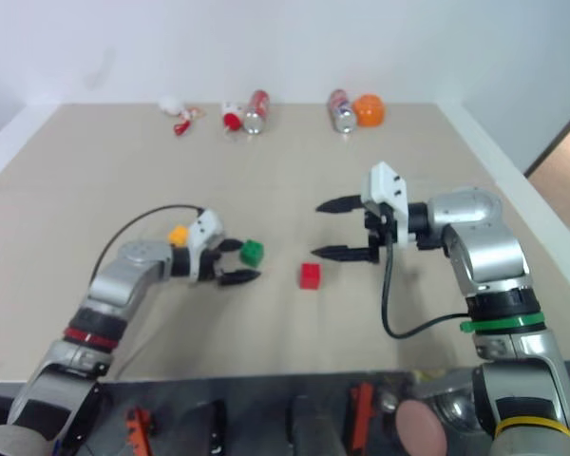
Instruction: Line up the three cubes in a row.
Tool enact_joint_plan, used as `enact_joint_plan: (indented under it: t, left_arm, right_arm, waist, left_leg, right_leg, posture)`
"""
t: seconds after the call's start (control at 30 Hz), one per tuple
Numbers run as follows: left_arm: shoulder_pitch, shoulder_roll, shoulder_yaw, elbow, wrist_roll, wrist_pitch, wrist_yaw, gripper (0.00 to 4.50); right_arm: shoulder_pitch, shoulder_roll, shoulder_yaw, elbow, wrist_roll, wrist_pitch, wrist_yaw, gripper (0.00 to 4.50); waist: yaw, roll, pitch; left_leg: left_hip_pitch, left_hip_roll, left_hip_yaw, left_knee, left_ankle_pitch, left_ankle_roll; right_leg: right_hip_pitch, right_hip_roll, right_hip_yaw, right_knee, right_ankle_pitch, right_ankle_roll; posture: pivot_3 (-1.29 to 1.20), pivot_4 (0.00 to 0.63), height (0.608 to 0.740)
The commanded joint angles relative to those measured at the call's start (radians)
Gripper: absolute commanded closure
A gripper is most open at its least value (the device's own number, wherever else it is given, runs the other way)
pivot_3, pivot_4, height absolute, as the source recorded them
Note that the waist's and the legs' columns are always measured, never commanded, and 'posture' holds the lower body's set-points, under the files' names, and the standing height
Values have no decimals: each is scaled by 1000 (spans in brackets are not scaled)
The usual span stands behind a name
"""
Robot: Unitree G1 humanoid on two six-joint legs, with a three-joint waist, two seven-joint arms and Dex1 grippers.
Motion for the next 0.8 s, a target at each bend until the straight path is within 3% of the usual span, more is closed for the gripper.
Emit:
enact_joint_plan:
  t: [0.03, 0.27, 0.8]
  left_arm:
    - [40, 11, 15, -108, -32, 112, 49, 30]
    - [106, -37, -2, -227, -34, 227, 205, 30]
    - [63, -162, 31, -200, -37, 281, 429, 30]
  right_arm:
    - [-11, -15, -35, -26, 15, -5, -2, 314]
    - [-22, -6, -28, -13, 10, -12, -2, 314]
    - [-13, -7, -28, -18, 9, -13, -1, 314]
  waist:
    - [0, 0, 0]
    - [0, 0, 0]
    - [2, 1, -1]
  left_leg:
    - [0, 0, 0, 0, 0, 0]
    - [1, 0, 0, 0, 0, 0]
    - [1, -11, -10, 7, 0, 0]
  right_leg:
    - [0, 0, 0, 0, 0, 0]
    - [1, 0, 1, 0, 0, -1]
    - [3, -2, 4, 0, 1, 1]
  posture:
    - [0, 150, 740]
    - [0, 150, 740]
    - [0, 150, 740]
